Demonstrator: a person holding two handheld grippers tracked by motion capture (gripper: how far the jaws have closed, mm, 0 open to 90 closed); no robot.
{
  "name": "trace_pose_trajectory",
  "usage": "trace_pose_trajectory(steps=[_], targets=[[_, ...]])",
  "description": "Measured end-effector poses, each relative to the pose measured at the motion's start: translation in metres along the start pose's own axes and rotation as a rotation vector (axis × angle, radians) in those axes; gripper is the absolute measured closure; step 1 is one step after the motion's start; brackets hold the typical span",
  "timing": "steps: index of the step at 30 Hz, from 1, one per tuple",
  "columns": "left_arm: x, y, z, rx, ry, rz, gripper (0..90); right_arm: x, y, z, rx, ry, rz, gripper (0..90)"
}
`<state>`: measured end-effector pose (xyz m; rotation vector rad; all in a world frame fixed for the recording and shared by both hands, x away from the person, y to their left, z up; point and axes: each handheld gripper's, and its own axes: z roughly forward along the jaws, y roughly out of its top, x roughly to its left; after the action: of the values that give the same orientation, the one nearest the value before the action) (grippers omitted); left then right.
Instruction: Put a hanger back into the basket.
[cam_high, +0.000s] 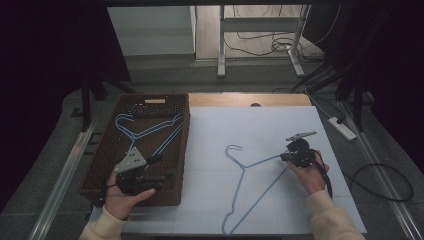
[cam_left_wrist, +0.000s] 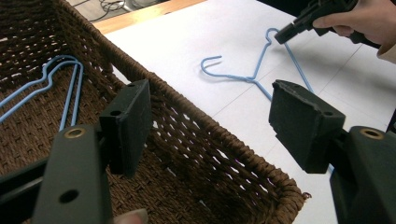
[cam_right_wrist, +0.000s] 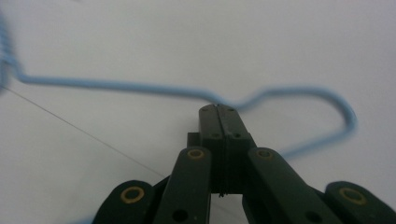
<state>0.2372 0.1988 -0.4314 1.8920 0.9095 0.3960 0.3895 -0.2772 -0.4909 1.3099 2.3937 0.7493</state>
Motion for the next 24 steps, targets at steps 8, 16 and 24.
trace_pose_trajectory(steps=[8, 16, 24], targets=[[0.001, -0.001, 0.000, 0.000, -0.002, -0.002, 31.1, 0.031, 0.020, 0.012, -0.076, 0.165, -0.078, 63.5], [0.001, -0.001, 0.001, 0.002, -0.004, -0.002, 31.1, 0.076, 0.051, 0.036, -0.048, 0.260, -0.207, 48.9], [0.002, -0.002, 0.001, 0.002, -0.005, -0.003, 31.1, 0.098, 0.066, 0.054, -0.010, 0.267, -0.255, 48.0]])
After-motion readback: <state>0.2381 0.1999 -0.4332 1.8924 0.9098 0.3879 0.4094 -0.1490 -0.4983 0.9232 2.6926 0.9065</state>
